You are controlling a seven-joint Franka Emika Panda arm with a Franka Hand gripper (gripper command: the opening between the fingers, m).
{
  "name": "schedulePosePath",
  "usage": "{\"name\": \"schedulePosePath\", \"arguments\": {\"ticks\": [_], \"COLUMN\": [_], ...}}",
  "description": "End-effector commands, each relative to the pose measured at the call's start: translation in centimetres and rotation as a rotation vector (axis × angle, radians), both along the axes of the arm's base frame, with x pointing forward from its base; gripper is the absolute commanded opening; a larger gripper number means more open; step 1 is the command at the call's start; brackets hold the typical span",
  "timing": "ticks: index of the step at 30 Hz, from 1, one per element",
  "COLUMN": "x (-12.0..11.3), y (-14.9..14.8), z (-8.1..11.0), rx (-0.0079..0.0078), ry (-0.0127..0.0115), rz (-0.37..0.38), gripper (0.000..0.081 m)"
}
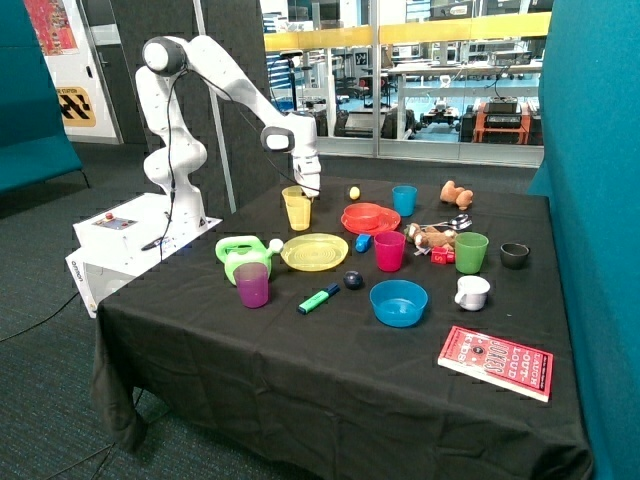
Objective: Place the bowls on the appropriate plate
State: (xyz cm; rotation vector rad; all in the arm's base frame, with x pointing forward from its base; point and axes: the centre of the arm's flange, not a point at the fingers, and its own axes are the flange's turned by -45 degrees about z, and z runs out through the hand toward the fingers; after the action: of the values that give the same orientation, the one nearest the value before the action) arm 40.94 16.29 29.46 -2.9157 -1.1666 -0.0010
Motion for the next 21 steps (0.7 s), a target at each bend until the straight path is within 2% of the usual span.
{"name": "schedulePosePath", "arguments": {"ticks": [1, 21], "x": [-0.03, -1.01], "y": [0.05, 0.35], "z": [-0.06, -0.10], "rx": [-0.0013, -0.0013], "ry": [0.0002, 0.0002], "rz": [-0.004, -0.002], "gripper": [0.0000, 0.0000]}}
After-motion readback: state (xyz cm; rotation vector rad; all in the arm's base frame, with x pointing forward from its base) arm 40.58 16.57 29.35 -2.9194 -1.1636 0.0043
